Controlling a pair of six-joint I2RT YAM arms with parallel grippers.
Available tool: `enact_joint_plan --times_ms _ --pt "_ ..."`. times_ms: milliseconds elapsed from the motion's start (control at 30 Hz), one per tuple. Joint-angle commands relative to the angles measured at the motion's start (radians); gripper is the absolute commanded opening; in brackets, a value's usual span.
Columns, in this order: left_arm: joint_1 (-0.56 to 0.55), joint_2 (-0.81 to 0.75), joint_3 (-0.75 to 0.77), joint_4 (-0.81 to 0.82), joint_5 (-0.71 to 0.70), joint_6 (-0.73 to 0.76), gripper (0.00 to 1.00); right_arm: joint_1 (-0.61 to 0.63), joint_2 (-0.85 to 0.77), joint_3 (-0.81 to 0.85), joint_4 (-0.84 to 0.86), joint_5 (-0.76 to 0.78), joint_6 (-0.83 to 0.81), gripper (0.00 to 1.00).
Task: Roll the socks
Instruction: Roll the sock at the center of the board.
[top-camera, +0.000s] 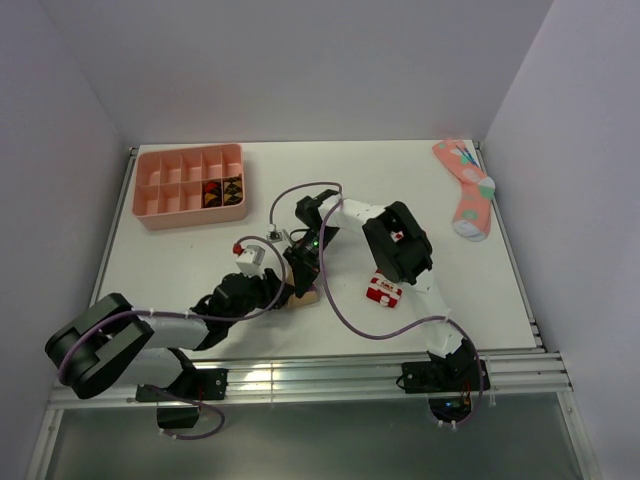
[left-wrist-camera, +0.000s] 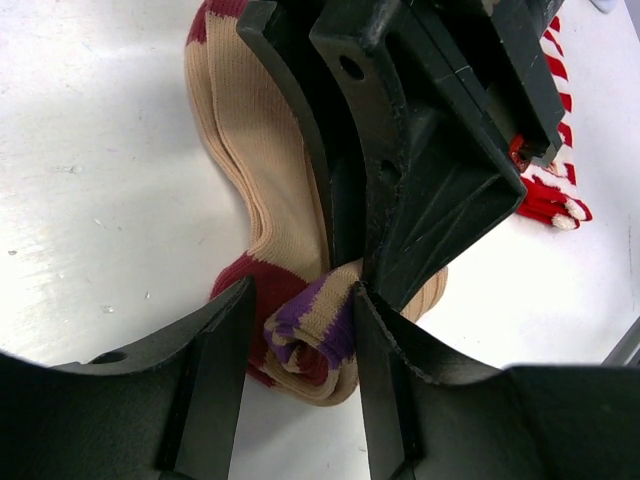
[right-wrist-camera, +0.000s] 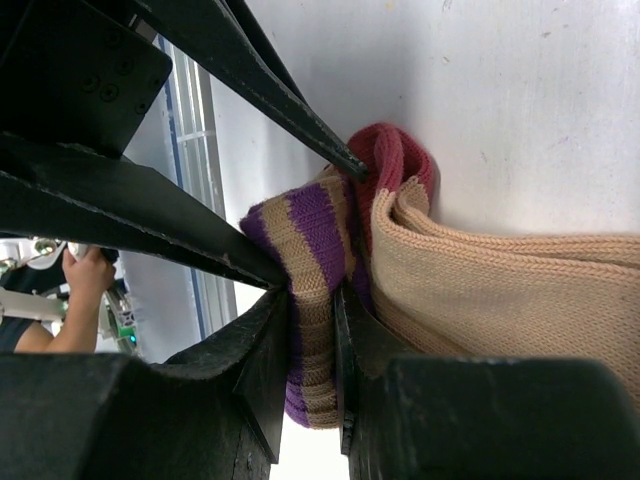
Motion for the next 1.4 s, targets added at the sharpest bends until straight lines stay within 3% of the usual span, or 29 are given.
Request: enact_joint_plan --times_ms 0,133,300,367,467,533,600,733,867,1233,1367 --pt "-0.005 0.038 0.03 0.039 0.033 0.025 0.49 0.001 0.043 0.031 -0.008 0.053 -0.029 0.25" --pt "-0.007 0.059 0.049 0.015 0.037 0.019 0.44 0.001 0.037 0.027 0.0 0.053 -0.025 0.26" --pt "-0.007 0.056 0.087 -0.1 0.03 0.031 0.22 0.002 0.001 -0.025 0.084 0.076 0.021 0.29" --pt "-0.007 0.043 0.102 -0.152 0.027 0.042 0.1 0.001 -0.016 -0.044 0.104 0.082 0.041 0.33" --pt "-0.007 0.01 0.134 -0.247 0.013 0.045 0.0 0.002 -0.045 -0.071 0.138 0.09 0.061 0.4" --pt "-0.007 -0.004 0.159 -0.341 -0.007 0.044 0.0 0.001 -0.072 -0.097 0.184 0.105 0.085 0.49" --pt "-0.005 -0.006 0.2 -0.405 -0.019 0.042 0.0 0.001 -0.085 -0.104 0.207 0.119 0.098 0.52" --pt "-0.007 0.008 0.271 -0.554 -0.061 0.024 0.0 -0.004 -0.129 -0.131 0.247 0.125 0.124 0.53" --pt "-0.008 0.034 0.334 -0.672 -0.081 -0.01 0.0 -0.018 -0.206 -0.215 0.389 0.144 0.191 0.56" --pt "-0.007 0.109 0.429 -0.789 -0.085 -0.036 0.0 -0.159 -0.454 -0.448 0.721 0.145 0.418 0.6" --pt "-0.007 0.155 0.478 -0.838 -0.068 -0.035 0.0 -0.206 -0.565 -0.571 0.917 0.141 0.513 0.6"
